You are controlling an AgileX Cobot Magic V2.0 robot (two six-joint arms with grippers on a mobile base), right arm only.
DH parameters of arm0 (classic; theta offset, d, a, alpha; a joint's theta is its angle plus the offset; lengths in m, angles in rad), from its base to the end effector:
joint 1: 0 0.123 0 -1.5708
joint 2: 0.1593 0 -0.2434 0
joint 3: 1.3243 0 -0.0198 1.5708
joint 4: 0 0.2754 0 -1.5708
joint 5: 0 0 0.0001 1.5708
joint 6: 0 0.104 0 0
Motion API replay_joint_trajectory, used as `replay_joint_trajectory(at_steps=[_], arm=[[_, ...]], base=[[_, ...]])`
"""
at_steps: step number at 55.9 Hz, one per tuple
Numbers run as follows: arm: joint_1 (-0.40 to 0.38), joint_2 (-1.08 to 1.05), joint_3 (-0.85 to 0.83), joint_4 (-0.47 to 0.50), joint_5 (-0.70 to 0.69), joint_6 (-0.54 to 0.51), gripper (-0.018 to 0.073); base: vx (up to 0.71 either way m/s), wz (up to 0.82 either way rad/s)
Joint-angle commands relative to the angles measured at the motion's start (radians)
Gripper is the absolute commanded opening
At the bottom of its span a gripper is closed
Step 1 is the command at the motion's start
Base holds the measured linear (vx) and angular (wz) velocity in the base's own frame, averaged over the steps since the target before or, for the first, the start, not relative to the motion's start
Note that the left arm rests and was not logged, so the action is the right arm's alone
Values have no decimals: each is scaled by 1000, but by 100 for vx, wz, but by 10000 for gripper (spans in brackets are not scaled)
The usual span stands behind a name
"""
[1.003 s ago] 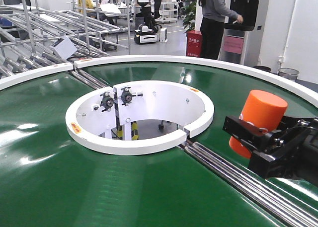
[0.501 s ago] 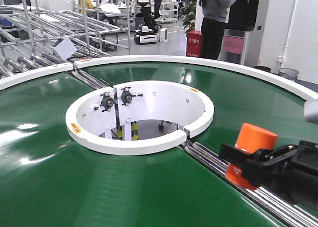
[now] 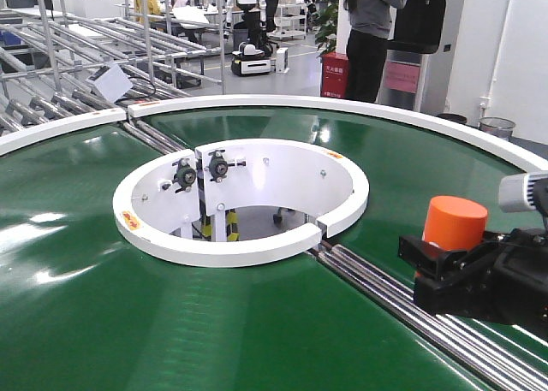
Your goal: Grab orange capacitor from left shelf to right conveyor
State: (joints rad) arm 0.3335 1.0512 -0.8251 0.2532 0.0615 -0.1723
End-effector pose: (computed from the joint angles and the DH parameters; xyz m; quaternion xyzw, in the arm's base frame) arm 0.2750 0.0970 0.3117 -0.1025 0.7669 0.1360 0.6188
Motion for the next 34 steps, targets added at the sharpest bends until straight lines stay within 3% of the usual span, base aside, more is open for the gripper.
replay_joint_trajectory(at_steps=[1,7,16,24,34], arm=[[-2,6,-31,-13,-62,-4,-8],[-2,61,-31,-13,-111,-10,-8],[67,200,-31,-68,-399,-20,-8],[156,369,-31,-172,-619,57,-8],[158,572,-31,-205,-710,93,-8]], base=[[0,0],[0,0],[0,0],[0,0],[0,0]])
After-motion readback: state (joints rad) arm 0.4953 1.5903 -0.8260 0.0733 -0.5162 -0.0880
